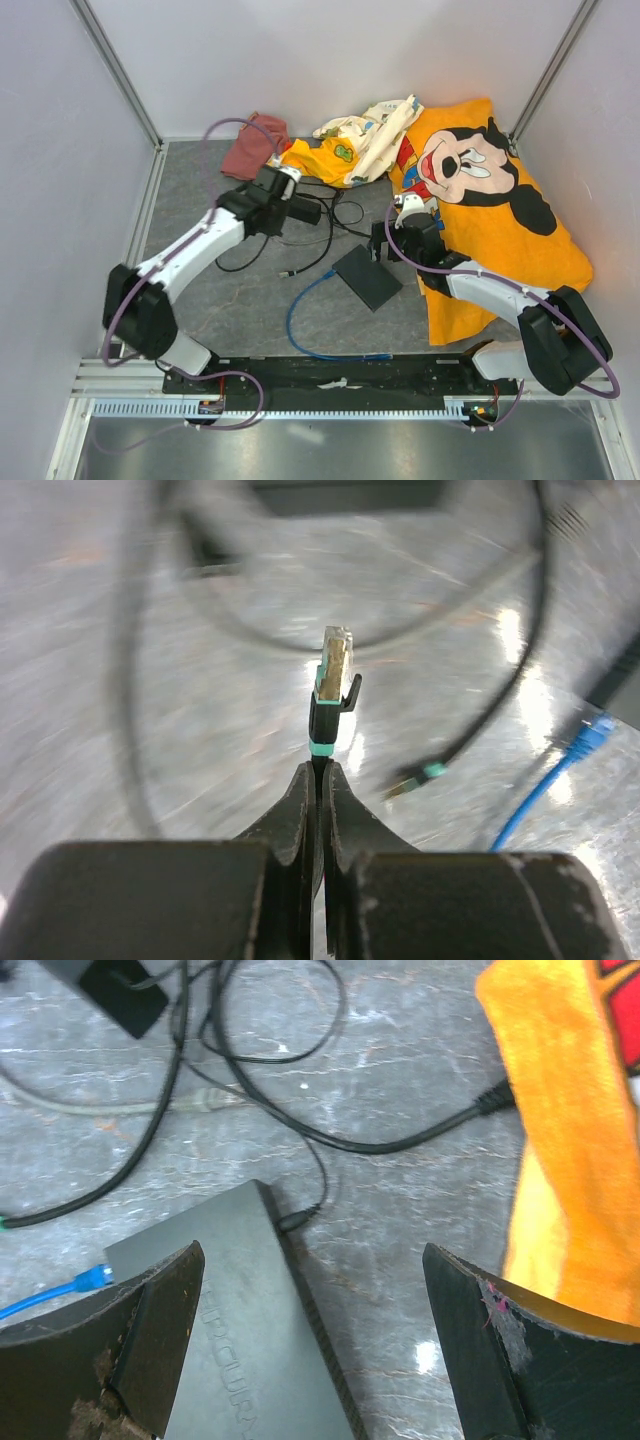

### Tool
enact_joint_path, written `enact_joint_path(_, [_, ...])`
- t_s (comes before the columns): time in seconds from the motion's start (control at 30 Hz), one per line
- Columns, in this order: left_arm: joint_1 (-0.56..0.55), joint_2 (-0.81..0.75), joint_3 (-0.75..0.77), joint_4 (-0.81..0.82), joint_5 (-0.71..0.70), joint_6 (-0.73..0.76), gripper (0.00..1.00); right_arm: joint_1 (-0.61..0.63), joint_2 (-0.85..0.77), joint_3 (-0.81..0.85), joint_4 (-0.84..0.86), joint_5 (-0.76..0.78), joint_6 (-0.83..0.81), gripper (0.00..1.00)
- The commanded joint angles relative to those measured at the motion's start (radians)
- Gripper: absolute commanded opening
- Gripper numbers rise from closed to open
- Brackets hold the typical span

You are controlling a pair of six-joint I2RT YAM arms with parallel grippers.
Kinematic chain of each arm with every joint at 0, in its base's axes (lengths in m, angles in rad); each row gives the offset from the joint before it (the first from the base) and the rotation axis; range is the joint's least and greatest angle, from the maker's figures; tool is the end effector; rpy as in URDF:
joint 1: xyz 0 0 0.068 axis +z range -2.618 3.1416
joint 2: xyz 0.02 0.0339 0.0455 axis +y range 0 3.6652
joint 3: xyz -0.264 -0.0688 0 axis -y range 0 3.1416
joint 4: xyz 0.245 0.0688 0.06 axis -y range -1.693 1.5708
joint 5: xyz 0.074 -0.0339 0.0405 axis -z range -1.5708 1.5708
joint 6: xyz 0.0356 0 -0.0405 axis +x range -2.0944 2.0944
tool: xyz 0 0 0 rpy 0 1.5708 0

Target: Insert the plug into the switch port

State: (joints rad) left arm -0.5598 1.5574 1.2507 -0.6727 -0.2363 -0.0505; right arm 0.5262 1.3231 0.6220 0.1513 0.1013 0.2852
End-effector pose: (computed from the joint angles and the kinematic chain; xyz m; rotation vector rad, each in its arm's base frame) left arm 0.2830 -0.1675 0.2705 0.5443 2.4512 0.0544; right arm 0.2392 0.1347 0.2001 -0.1969 2.1311 0.3732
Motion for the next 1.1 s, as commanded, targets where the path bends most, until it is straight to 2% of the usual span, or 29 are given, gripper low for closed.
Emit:
enact_joint_path(0.0, [0.118, -0.196, -0.036, -0.120, -0.116, -0.042, 0.02, 0.000, -0.033, -0.022, 0.074, -0.078, 0.000, 0.98])
enact_joint_path(0.03, [0.194, -0.229, -0.051, -0.120, -0.115, -0.038, 0.01, 0.000, -0.047, -0.028, 0.091, -0.127, -0.004, 0.98])
enact_joint_path(0.13, [0.276, -0.305, -0.071, -0.102, -0.034, -0.034, 0.01, 0.000, -0.056, -0.039, 0.139, -0.228, -0.009, 0.98])
enact_joint_path(0.17, [0.276, -0.315, -0.074, -0.081, 0.109, -0.029, 0.02, -0.002, -0.055, -0.038, 0.161, -0.262, -0.008, 0.98])
enact_joint_path(0.23, [0.275, -0.330, -0.098, -0.038, 0.285, -0.044, 0.01, 0.000, -0.050, -0.031, 0.194, -0.323, 0.005, 0.97])
enact_joint_path(0.27, [0.274, -0.330, -0.109, 0.010, 0.451, -0.046, 0.02, -0.002, -0.048, -0.030, 0.230, -0.395, 0.034, 0.97])
enact_joint_path(0.37, [0.265, -0.318, -0.143, 0.062, 0.679, -0.061, 0.02, -0.002, -0.048, -0.030, 0.328, -0.509, 0.115, 0.97])
enact_joint_path(0.47, [0.245, -0.309, -0.166, 0.104, 0.811, -0.069, 0.02, 0.000, -0.041, -0.025, 0.433, -0.587, 0.193, 0.96])
enact_joint_path(0.6, [0.210, -0.304, -0.194, 0.146, 0.923, -0.095, 0.02, -0.002, 0.014, -0.001, 0.571, -0.710, 0.274, 0.95])
enact_joint_path(0.77, [0.132, -0.287, -0.215, 0.196, 0.977, -0.115, 0.02, 0.003, 0.097, 0.042, 0.764, -0.816, 0.374, 0.91])
enact_joint_path(1.07, [0.078, -0.261, -0.206, 0.213, 1.002, -0.115, 0.02, 0.046, 0.209, 0.120, 0.892, -0.920, 0.442, 0.85])
